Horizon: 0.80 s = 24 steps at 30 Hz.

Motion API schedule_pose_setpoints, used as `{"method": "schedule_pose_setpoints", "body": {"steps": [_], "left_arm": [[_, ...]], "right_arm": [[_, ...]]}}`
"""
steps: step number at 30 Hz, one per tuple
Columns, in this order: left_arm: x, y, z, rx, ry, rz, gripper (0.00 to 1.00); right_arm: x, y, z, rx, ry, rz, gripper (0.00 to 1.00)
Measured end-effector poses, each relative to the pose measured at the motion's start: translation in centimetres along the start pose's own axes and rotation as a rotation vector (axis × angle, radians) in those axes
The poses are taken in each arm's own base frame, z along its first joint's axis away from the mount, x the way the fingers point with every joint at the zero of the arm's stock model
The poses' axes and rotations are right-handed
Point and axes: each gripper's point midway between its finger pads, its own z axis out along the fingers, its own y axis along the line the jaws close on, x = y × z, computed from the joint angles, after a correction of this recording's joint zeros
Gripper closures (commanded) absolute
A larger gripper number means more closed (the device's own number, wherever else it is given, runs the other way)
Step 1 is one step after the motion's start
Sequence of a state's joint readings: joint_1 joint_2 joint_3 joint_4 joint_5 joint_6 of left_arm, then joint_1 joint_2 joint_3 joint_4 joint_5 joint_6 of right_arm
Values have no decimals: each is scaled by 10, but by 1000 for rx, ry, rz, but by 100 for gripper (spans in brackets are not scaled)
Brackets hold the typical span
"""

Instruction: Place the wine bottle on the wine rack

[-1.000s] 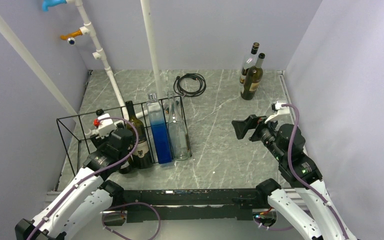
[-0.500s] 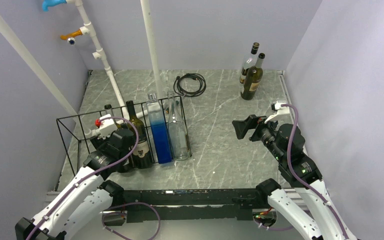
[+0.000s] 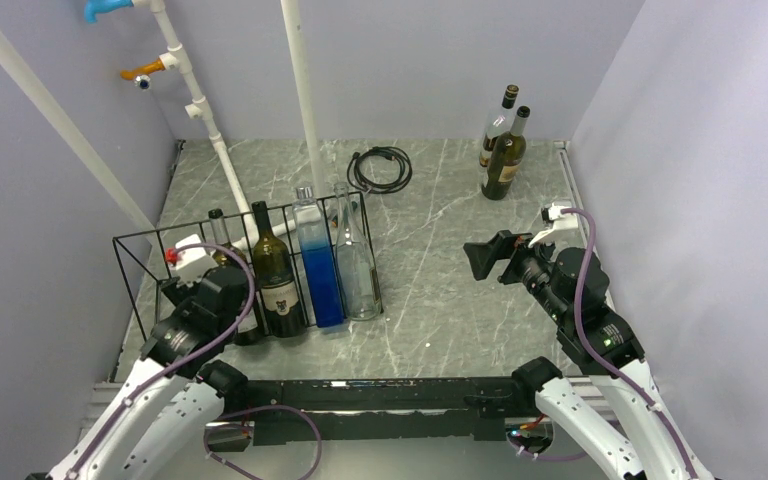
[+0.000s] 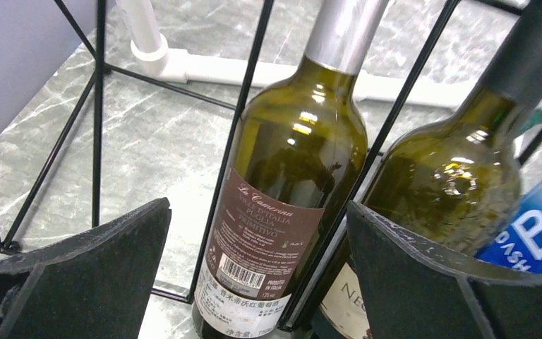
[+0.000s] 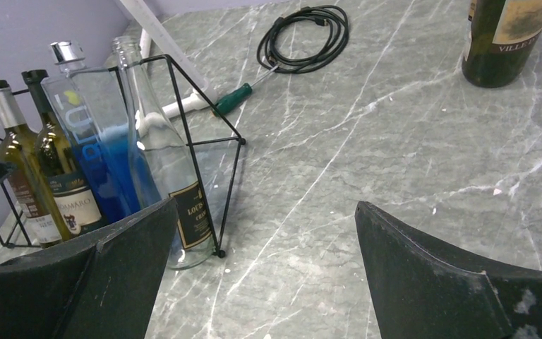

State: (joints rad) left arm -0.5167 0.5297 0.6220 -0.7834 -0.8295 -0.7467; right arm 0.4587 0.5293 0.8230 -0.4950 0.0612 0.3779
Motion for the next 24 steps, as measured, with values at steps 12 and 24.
{"method": "schedule_pose_setpoints", "body": {"steps": [12, 24], "left_arm": [[-90, -36, -42, 256, -192, -140, 0], [-139, -169, -40, 600, -232, -11, 0]], "right_arm": [[12, 4, 7, -22, 45, 32, 0], [27, 1, 19, 2, 114, 48, 0]]}}
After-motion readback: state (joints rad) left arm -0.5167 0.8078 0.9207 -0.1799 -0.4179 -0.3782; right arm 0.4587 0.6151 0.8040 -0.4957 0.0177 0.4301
